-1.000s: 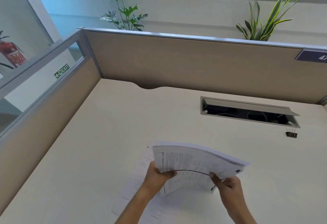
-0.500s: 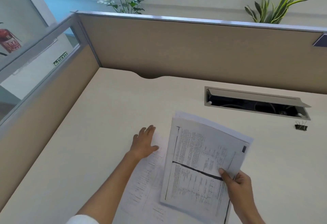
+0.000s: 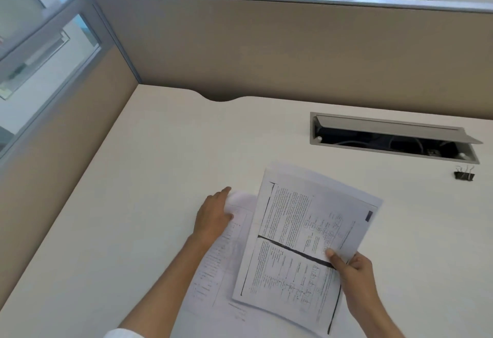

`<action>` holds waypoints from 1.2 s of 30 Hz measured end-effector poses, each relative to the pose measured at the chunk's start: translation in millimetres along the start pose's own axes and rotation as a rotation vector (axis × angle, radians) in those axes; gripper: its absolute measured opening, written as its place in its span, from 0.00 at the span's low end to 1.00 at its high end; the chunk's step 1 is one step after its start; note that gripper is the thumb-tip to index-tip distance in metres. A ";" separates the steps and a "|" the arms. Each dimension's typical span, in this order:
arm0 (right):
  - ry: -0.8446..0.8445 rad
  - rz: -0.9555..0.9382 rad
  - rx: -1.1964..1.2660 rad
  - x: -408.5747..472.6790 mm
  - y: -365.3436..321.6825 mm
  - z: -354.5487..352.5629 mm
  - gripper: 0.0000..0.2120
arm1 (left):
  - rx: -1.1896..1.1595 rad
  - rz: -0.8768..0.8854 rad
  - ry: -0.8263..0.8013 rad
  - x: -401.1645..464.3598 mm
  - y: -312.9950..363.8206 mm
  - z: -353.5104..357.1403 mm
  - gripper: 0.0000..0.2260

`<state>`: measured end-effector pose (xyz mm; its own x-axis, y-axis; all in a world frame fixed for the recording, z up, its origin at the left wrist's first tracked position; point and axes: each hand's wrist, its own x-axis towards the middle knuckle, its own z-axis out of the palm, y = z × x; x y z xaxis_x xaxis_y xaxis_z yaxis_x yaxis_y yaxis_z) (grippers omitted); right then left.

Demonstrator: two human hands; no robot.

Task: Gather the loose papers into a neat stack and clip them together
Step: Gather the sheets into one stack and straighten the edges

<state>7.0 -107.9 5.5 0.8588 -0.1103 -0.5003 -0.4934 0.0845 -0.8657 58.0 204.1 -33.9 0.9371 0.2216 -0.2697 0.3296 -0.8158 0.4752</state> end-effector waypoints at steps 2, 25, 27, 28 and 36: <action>-0.037 0.020 0.005 1.5 1.6 1.8 0.08 | -0.321 -0.138 0.041 -4.3 -0.8 -0.6 0.32; -0.255 -0.227 0.179 -12.8 -55.6 9.6 0.27 | -1.318 0.176 -0.156 -77.4 80.0 -84.7 0.12; -0.212 -0.309 0.178 -19.5 -64.2 7.1 0.12 | -1.281 0.190 -0.152 -81.6 92.4 -86.2 0.14; -0.193 -0.336 0.161 -19.7 -67.4 6.2 0.12 | -1.244 0.193 -0.138 -81.1 97.5 -85.1 0.11; -0.132 -0.504 0.146 -23.1 -90.9 -16.0 0.20 | -1.144 0.299 -0.062 -87.4 137.5 -83.7 0.11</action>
<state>29.8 -128.9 95.4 0.9988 -0.0477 -0.0086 0.0006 0.1910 -0.9816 31.0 117.3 125.1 0.9976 0.0512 -0.0458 0.0389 0.1286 0.9909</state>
